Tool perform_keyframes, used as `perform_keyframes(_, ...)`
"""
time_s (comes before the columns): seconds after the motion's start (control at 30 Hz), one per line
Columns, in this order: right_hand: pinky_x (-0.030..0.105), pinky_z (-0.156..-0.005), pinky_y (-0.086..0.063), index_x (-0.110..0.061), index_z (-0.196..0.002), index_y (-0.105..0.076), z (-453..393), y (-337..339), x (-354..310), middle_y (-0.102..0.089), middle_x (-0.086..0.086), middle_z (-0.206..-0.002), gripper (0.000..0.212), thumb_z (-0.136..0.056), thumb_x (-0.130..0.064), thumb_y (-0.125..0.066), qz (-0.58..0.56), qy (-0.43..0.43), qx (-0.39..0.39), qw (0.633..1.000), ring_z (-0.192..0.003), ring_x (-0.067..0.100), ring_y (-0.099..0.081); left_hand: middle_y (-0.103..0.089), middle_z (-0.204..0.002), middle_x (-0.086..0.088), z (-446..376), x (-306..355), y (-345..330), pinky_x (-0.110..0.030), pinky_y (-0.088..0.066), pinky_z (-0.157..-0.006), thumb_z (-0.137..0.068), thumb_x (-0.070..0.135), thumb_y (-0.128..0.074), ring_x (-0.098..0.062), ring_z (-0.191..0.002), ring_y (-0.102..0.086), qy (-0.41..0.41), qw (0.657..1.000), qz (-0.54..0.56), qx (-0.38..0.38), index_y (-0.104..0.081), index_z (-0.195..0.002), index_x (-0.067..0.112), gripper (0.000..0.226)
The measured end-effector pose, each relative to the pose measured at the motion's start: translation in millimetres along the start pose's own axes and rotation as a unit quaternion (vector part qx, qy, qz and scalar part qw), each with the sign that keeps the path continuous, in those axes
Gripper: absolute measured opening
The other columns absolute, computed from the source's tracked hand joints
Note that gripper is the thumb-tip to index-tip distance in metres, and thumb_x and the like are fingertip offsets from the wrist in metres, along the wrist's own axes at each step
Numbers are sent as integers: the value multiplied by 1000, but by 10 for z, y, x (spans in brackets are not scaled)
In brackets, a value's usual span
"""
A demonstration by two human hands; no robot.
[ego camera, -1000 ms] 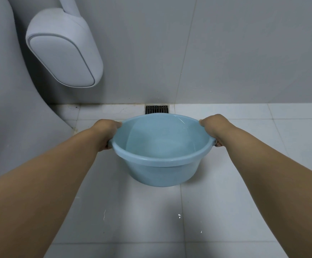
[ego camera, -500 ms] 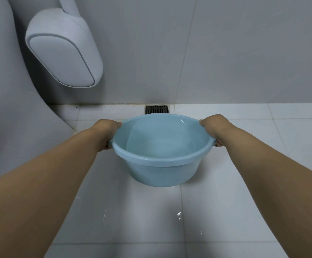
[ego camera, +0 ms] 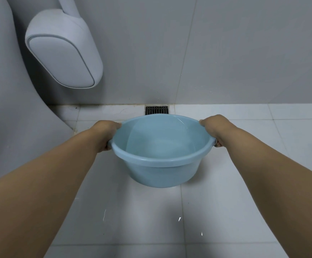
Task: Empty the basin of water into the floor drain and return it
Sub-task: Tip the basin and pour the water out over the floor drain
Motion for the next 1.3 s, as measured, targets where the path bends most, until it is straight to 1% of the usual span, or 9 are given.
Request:
perform_keyframes(0.07,30,-58,-34,-10,-74,-47,-5,3,33,-49,15,-81,22,-94,-5,-42,-15,-14,-17,1000,-67,26,-42,-70,-94,-6,-31,9,-9,-31,-55,-61,-101,29,-54,-22,-70,-67,-15,1000,-3,-9,-66,-98,9,23)
perform_keyframes(0.13,23,-49,-28,-12,-80,-51,20,28,63,-45,12,-77,12,-87,-5,-43,-57,-44,-24,997,-55,21,-33,-70,-94,-6,-68,-1,-6,-33,-54,-65,-101,29,-54,-23,-72,-66,-16,1000,-9,-14,-66,-96,9,23)
perform_keyframes(0.23,23,-48,-32,-17,-89,-61,19,63,131,-51,11,-84,21,-83,-5,-45,-110,-49,-36,992,-54,22,-36,-65,-90,-8,-91,14,-5,-35,-47,-68,-97,26,-54,-25,-77,-60,-23,999,-6,-25,-67,-95,9,21)
perform_keyframes(0.37,25,-50,-31,-15,-96,-69,40,57,173,-56,9,-83,24,-89,-8,-47,-143,-36,-55,988,-54,22,-41,-62,-78,-2,-38,44,-2,-24,-45,-51,-92,23,-40,-21,-61,-59,-2,1000,16,-20,-54,-87,16,17)
perform_keyframes(0.47,21,-43,-28,-13,-90,-63,39,63,194,-54,6,-69,15,-91,-11,-49,-143,-40,-52,988,-47,20,-38,-61,-75,-3,-27,37,36,-21,-46,-41,-91,14,-36,-20,-58,-58,-1,1000,20,-8,-51,-87,14,16)
perform_keyframes(0.6,19,-41,-25,-13,-86,-58,46,80,215,-52,4,-65,10,-91,-12,-50,-148,-44,-49,987,-46,18,-36,-66,-75,-3,-85,-6,109,-27,-50,-55,-92,12,-41,-19,-62,-61,4,1000,21,-19,-58,-90,12,16)
perform_keyframes(0.8,18,-40,-25,-15,-86,-61,35,86,231,-56,4,-76,6,-90,-15,-55,-183,-48,-47,981,-49,17,-37,-73,-80,0,-212,-98,201,-21,-52,-44,-96,27,-57,-14,-63,-68,5,998,28,-57,-70,-105,13,21)
perform_keyframes(0.93,17,-37,-26,-17,-89,-61,19,109,268,-59,1,-80,7,-90,-14,-54,-226,-57,-59,971,-52,16,-42,-75,-93,-1,-273,-141,250,-26,-55,-56,-95,34,-62,-16,-76,-69,-5,998,44,-52,-70,-114,13,29)
perform_keyframes(1.3,19,-39,-25,-15,-82,-63,56,152,312,-60,0,-68,12,-93,-16,-57,-211,-53,-53,975,-49,15,-41,-74,-88,0,-270,-158,261,-24,-57,-55,-96,28,-62,-14,-73,-69,-26,994,84,-70,-69,-107,13,20)
Point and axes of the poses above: each hand's wrist, its own z-axis away from the middle knuckle, its own y-axis out of the back of the hand, x = y × z, the point moved 3 cm from there along -z, towards the middle knuckle
